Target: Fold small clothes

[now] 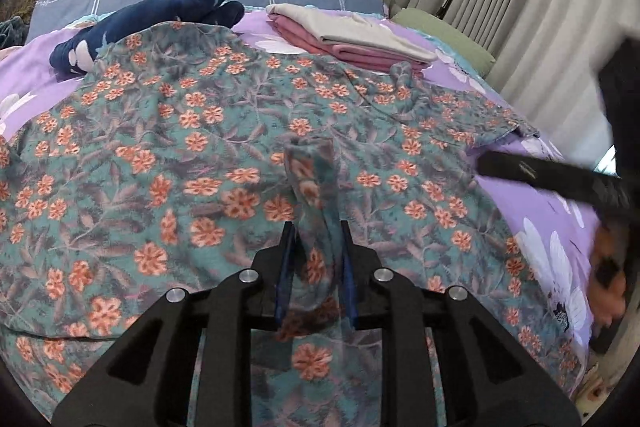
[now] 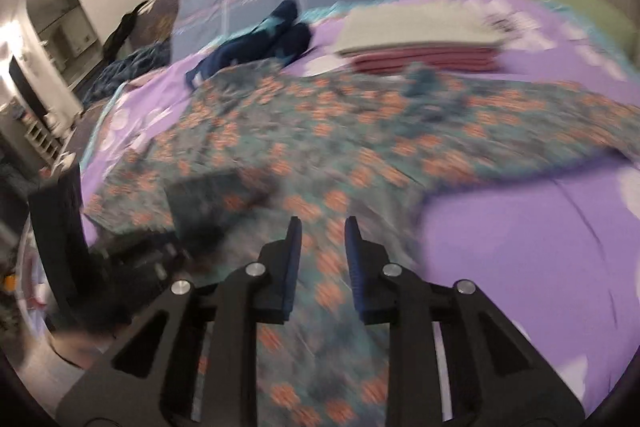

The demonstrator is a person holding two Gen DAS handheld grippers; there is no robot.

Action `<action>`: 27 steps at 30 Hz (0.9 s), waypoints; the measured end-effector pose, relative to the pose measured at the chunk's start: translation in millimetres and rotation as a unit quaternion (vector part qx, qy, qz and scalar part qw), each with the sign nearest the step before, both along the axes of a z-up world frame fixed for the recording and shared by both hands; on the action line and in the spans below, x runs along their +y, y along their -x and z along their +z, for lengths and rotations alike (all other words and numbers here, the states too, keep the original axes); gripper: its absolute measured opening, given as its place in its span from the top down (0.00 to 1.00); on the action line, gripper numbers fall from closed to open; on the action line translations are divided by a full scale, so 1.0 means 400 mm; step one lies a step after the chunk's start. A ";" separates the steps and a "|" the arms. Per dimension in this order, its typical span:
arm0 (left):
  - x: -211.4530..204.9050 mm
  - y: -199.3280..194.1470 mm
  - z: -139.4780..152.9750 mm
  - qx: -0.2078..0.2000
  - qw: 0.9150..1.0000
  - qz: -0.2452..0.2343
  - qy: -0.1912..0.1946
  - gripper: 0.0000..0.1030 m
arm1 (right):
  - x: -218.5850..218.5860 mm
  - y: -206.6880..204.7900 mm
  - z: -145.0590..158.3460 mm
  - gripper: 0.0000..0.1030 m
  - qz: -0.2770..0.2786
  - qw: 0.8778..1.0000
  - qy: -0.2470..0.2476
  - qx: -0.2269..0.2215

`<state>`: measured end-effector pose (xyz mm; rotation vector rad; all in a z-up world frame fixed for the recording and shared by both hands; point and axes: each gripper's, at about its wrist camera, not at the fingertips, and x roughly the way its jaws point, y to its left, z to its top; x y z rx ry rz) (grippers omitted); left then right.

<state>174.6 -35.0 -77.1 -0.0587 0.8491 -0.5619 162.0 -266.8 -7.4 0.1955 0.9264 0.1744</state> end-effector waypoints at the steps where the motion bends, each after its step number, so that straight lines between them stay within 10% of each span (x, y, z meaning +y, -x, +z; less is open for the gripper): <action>1: -0.008 0.004 0.001 -0.002 1.000 -0.003 0.001 0.79 | 0.019 -0.041 0.000 0.68 0.017 1.000 0.004 0.013; 4: -0.028 0.015 0.006 -0.013 1.000 -0.014 0.000 0.79 | 0.057 -0.149 -0.012 0.46 0.043 0.997 -0.014 0.059; 11: -0.063 0.020 0.001 -0.013 0.999 -0.033 -0.016 0.79 | 0.110 -0.220 -0.077 0.45 0.066 0.985 -0.051 0.150; 22: -0.086 0.037 0.004 -0.018 0.998 -0.061 -0.009 0.79 | 0.144 -0.237 -0.080 0.37 0.077 0.981 -0.078 0.162; 27: -0.104 0.025 -0.004 -0.007 0.998 -0.058 -0.009 0.80 | 0.155 -0.249 -0.120 0.57 0.068 0.978 -0.039 0.191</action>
